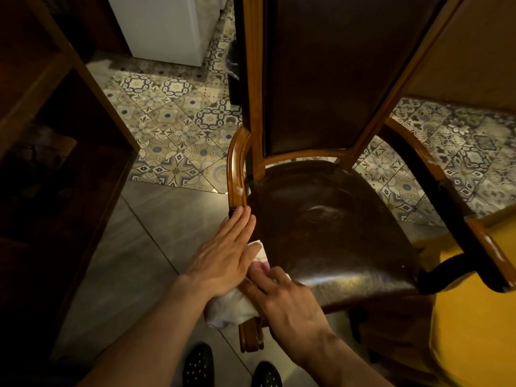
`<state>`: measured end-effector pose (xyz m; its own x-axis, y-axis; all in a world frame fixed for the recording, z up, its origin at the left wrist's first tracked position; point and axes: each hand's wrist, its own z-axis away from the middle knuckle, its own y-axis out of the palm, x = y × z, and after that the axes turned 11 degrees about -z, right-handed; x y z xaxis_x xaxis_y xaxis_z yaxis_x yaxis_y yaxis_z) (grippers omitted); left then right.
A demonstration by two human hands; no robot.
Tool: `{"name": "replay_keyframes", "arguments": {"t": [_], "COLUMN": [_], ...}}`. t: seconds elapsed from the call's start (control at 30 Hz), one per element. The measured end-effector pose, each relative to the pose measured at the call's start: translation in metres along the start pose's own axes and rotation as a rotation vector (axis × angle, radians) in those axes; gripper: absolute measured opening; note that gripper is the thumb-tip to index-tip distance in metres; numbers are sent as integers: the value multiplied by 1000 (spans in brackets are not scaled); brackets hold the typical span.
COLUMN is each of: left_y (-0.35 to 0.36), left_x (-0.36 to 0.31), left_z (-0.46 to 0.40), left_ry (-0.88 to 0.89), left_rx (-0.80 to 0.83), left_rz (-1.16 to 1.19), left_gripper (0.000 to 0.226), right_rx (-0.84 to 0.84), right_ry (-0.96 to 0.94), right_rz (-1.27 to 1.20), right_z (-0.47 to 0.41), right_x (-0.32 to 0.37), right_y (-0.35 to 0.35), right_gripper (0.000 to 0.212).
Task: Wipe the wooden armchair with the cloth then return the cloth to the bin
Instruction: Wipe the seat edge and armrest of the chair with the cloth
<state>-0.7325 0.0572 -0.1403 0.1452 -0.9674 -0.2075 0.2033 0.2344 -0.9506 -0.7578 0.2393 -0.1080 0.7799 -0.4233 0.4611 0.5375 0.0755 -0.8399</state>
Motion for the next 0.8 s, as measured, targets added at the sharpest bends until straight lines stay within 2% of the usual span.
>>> {"name": "replay_keyframes", "arguments": {"t": [0.23,0.47,0.63,0.8], "left_y": [-11,-13,-8,-10], "left_x": [1,1,2,0], "left_z": [8,7,7,7], "left_ry": [26,23,-2,-26], "left_rx": [32,42,66,79], "left_rz": [-18,-37,-9,12], "left_gripper": [77,72,65,71], "right_rx": [74,107,-21,-176], "right_ry": [5,49,151,328], "right_rz": [27,-21,-44,-13], "right_z": [2,24,45,51], "right_x": [2,-15,-42,-68], "right_y": [-13,-33,-57,-79], "right_gripper": [85,68,68,65]}}
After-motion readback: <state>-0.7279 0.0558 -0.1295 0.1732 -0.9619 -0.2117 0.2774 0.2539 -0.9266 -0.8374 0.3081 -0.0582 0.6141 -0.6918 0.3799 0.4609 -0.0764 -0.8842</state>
